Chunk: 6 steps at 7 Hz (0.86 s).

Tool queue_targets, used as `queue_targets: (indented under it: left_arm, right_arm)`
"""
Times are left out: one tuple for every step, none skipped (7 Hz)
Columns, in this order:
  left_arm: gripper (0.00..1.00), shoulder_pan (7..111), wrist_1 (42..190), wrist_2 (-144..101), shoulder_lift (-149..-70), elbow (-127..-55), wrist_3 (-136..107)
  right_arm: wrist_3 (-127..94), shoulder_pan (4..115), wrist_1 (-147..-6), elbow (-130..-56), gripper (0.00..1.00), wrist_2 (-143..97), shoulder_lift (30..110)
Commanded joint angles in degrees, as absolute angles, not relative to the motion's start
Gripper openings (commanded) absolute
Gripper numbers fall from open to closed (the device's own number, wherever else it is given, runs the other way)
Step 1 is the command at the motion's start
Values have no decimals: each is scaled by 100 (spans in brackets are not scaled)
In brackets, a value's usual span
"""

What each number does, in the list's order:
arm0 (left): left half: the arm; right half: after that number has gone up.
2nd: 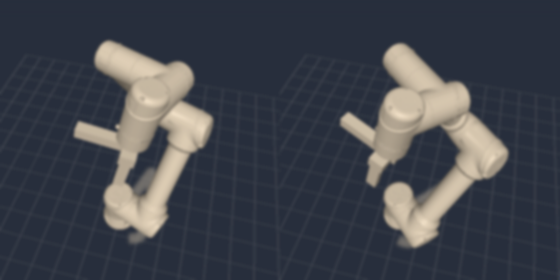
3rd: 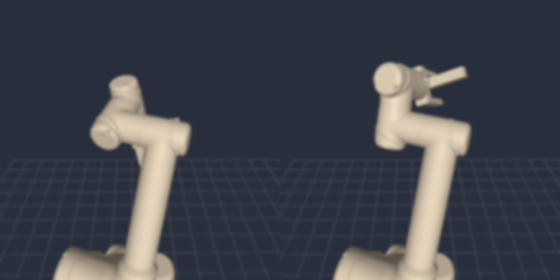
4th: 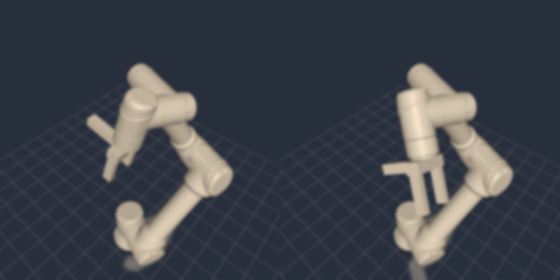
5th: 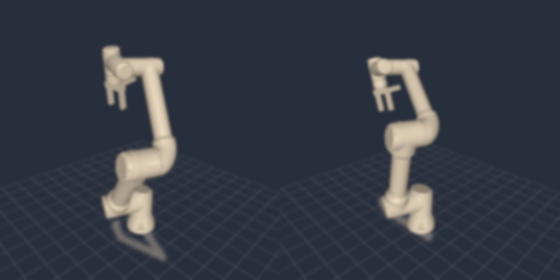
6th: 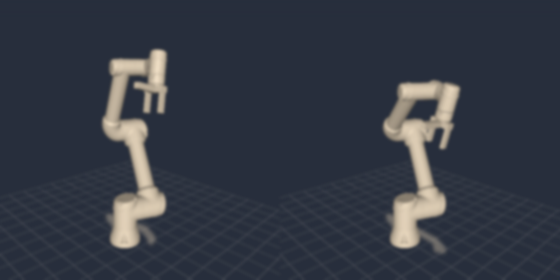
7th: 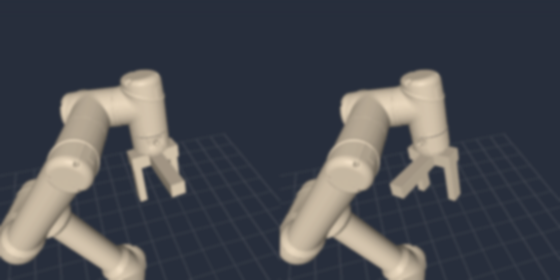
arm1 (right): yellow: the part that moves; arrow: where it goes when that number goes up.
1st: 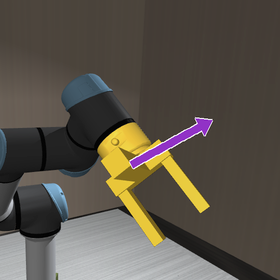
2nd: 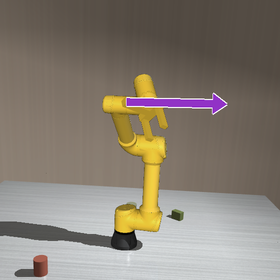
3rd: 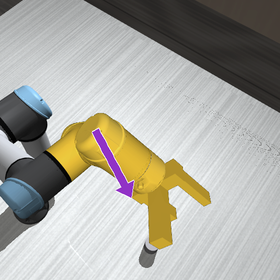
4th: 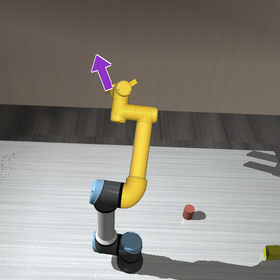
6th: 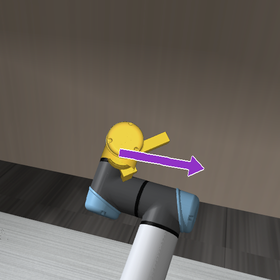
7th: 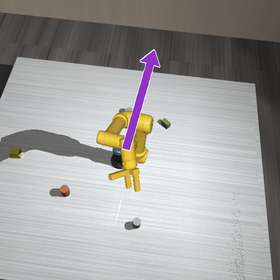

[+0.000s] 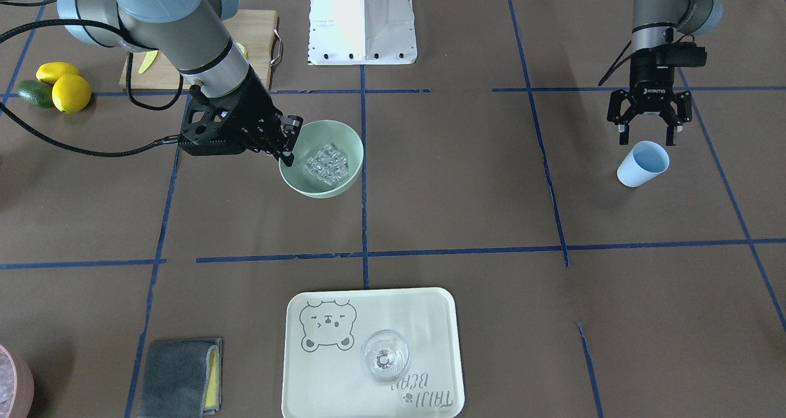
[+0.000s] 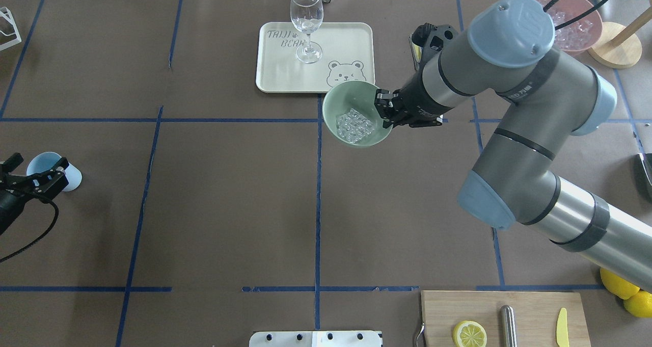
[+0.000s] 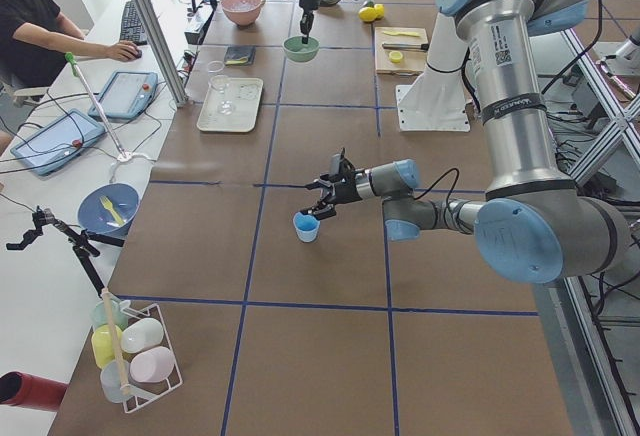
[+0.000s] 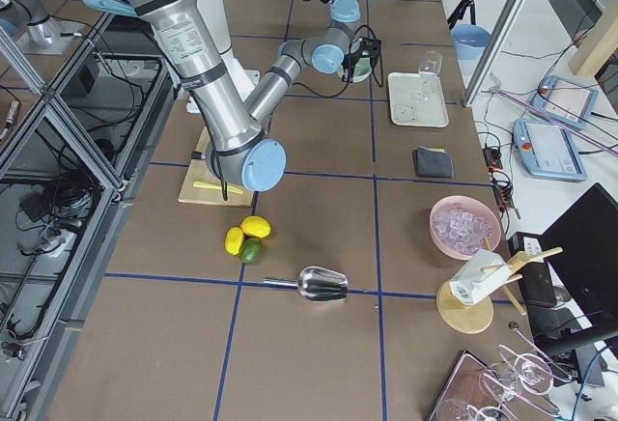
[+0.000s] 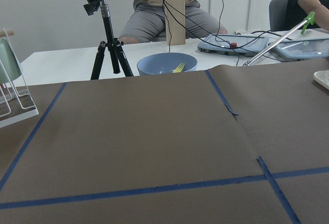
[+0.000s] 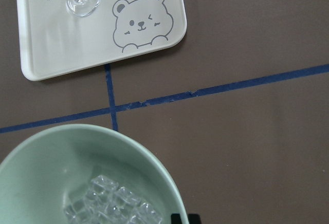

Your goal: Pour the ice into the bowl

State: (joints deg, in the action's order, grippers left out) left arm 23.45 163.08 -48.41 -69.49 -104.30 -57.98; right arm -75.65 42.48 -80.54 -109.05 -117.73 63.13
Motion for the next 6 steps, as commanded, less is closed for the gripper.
queue_targets:
  left_arm:
    - [100,3117,16251,-5796,-7074,-10635,-4960]
    - [100,3372,15981,-6218,-7249,-10730,-4809]
    - [100,3593,15204,-6640,-7521,-11071,-4651]
    - [100,3934,14457,-7271,-7793,-11396,-4510]
    - [100,4486,13718,-8086,-8266,-11521,-4239]
    - [100,4883,13206,-8512,-8653,-11514,-3888]
  right_arm:
    - [-7190,4271,-7998,-11363,0,-11690,7072]
    - [-7059,4280,-7754,-11399,0,-11655,7388]
    - [-7040,4289,-7030,-11399,0,-11619,7905]
    - [-7005,4341,-6683,-11399,0,-11602,8319]
    - [-6518,4403,-6279,-11382,0,-11488,8845]
    - [-6147,4569,-5840,-11260,0,-11479,9268]
